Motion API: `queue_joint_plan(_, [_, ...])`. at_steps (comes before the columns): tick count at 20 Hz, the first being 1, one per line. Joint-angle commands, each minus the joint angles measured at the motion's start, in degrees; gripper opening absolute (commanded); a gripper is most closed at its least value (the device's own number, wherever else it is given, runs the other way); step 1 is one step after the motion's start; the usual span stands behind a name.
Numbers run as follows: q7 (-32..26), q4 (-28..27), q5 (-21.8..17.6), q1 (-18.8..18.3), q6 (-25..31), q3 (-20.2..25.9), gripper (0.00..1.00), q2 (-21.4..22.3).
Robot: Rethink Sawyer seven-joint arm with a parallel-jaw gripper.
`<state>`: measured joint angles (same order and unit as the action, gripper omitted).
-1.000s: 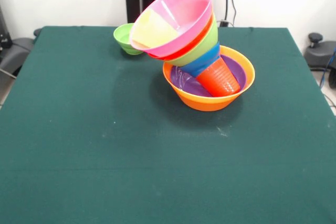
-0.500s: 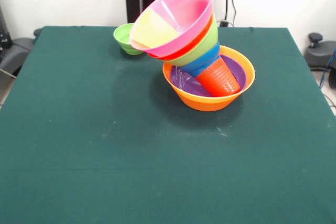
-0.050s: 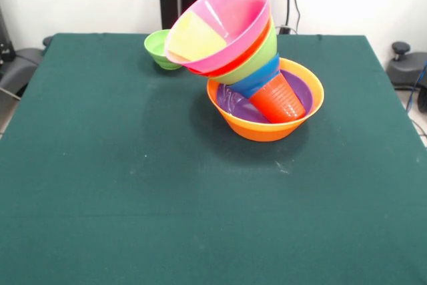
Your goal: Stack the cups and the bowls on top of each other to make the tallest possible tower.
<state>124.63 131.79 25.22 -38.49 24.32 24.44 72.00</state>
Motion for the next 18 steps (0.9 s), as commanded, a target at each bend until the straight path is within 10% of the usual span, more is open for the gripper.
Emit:
queue_joint_plan(1, [-12.5,7.8,-1.2,-5.2,-3.8,15.1,0.00,-5.0])
queue_joint_plan(12, [-6.9,9.4,1.0,-15.7,-0.4,33.8,0.00,-5.9])
queue_joint_plan(18, [-3.6,8.1,-3.3,-16.3,-0.1,34.5,0.00,-7.0])
